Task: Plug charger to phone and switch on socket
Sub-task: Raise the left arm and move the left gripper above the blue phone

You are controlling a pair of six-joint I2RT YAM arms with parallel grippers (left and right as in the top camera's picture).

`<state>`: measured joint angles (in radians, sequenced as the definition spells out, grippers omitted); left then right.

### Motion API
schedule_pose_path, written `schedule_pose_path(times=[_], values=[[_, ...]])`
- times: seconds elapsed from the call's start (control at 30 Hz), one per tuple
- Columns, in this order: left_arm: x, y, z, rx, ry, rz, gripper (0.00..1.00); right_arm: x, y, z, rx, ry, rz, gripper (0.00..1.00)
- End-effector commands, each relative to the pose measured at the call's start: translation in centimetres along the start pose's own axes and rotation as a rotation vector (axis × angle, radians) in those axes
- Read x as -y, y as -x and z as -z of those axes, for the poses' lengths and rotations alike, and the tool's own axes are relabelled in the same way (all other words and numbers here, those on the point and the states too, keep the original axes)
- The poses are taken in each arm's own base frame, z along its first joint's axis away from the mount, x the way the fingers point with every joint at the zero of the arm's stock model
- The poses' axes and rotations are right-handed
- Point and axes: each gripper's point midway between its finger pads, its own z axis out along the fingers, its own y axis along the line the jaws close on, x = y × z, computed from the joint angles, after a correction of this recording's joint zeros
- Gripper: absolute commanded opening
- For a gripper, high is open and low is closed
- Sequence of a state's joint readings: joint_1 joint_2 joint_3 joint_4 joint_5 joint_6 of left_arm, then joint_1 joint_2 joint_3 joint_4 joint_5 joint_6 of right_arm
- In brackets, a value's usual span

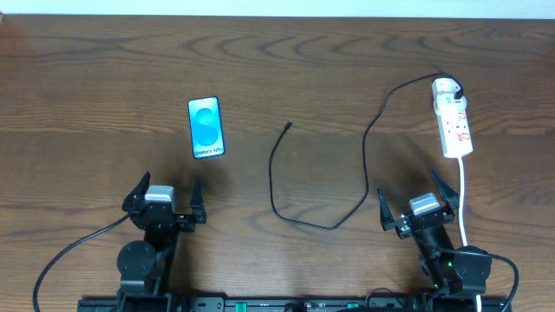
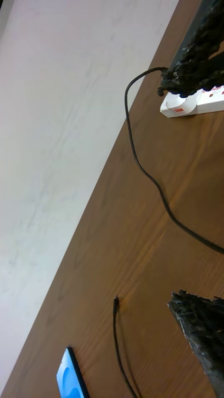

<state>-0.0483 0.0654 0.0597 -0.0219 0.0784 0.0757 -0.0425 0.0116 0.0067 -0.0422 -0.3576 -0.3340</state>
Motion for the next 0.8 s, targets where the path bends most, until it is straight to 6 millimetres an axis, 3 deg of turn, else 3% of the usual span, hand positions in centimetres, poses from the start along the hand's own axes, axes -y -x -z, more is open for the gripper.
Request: schedule_pose_path(times=[0.0,0.3,0.77], values=[[0.2,2.2,0.1,0.012,-0.016,0.005,0.96,0.0,-0.1,0.0,-0.003,-0.003,0.011,0.99],[1.0,4.0,-2.1,-0.122,-0.067,-0.003,0.96,0.0,-0.1,0.0,-0.003,-0.003,0.011,0.99],[2.2,5.1,-9.2,-0.412,-0.155,0.012,0.96,0.0,-0.1,0.0,-0.002,-0.003,0.011,0.99]])
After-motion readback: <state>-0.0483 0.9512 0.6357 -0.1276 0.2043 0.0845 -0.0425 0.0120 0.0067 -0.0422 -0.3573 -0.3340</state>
